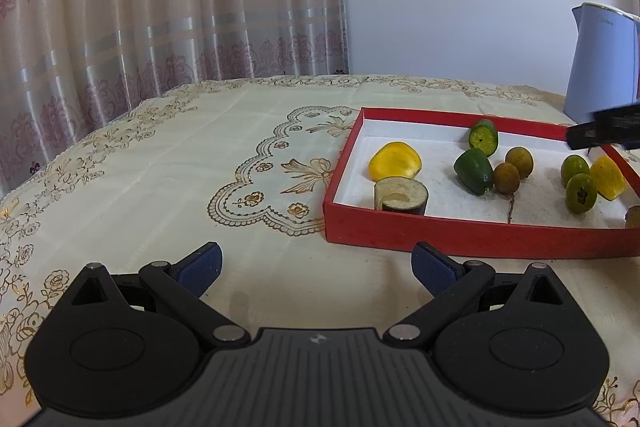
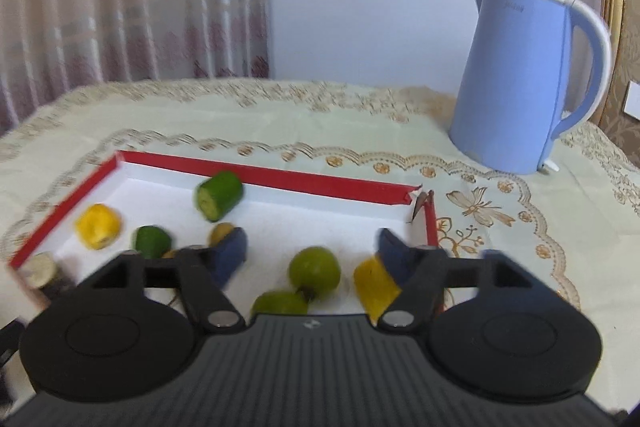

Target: Organize fruits

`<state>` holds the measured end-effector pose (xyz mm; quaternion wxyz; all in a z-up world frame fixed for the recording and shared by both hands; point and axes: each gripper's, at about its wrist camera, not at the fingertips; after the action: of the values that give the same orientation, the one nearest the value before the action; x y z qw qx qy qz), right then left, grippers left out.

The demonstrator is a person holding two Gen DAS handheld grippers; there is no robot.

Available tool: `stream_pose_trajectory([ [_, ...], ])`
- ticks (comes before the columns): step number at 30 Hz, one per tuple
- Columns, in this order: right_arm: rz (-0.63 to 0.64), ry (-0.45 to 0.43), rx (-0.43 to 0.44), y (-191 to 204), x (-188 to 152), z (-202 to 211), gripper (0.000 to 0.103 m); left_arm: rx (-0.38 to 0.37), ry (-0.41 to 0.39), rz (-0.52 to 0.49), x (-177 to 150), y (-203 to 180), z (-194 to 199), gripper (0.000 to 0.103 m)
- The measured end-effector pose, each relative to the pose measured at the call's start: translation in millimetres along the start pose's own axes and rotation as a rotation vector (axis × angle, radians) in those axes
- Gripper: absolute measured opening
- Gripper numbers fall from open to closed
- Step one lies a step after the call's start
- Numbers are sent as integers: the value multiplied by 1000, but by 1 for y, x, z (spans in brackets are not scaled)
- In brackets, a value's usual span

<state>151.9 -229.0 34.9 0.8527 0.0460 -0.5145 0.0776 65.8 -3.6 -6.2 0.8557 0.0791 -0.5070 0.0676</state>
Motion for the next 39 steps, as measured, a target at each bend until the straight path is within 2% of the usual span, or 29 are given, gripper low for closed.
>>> stream_pose_trajectory([
  [1, 12, -27, 24, 2, -6, 14, 101, -1, 1, 1, 0, 1, 0, 102],
  [2, 27, -51, 47, 5, -13, 29, 103, -1, 1, 1, 0, 1, 0, 102],
  [6, 138, -157, 176, 17, -44, 81, 103, -1, 3, 1, 0, 1, 0, 102],
  [8, 226, -180, 187, 26, -59, 97, 103, -1, 7, 2, 0, 1, -1, 102],
  [11, 353, -112, 150, 41, -78, 100, 103, -6, 27, 2, 0, 2, -3, 102],
  [14, 399, -48, 95, 47, -90, 94, 103, -7, 42, 9, 0, 4, -6, 102],
  [19, 288, -6, 54, 39, -93, 91, 103, -9, 54, 18, 0, 4, -7, 102],
  [24, 207, -14, -78, 40, -97, 94, 103, 17, 38, -1, 1, -1, -4, 102],
  [29, 144, 57, -173, 35, -94, 81, 103, -23, 17, -7, 2, -9, 3, 102],
  [31, 86, 122, -162, 30, -92, 72, 103, -75, 31, 13, 3, -10, 4, 102],
  [32, 56, 135, -129, 28, -92, 72, 103, -105, 36, 15, 3, -12, 5, 102],
  [35, 21, 72, 33, 27, -92, 86, 103, -122, 40, 5, 1, -16, 5, 102],
  [36, 37, 42, 55, 29, -93, 91, 102, -112, 37, -1, 1, -17, 4, 102],
  [38, 106, 12, 36, 37, -93, 95, 91, -101, 35, -2, 2, -17, 4, 102],
  [39, 128, 13, 18, 39, -93, 93, 79, -102, 35, 1, 2, -16, 4, 102],
])
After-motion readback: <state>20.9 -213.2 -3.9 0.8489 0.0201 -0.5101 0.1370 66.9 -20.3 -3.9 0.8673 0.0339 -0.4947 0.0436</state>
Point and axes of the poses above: each gripper's, at about its wrist camera, not at the fingertips, and z roughly against the way its jaws point, y to its left, x to its top, and after that the axes turned 2 degrees about -y, right-handed
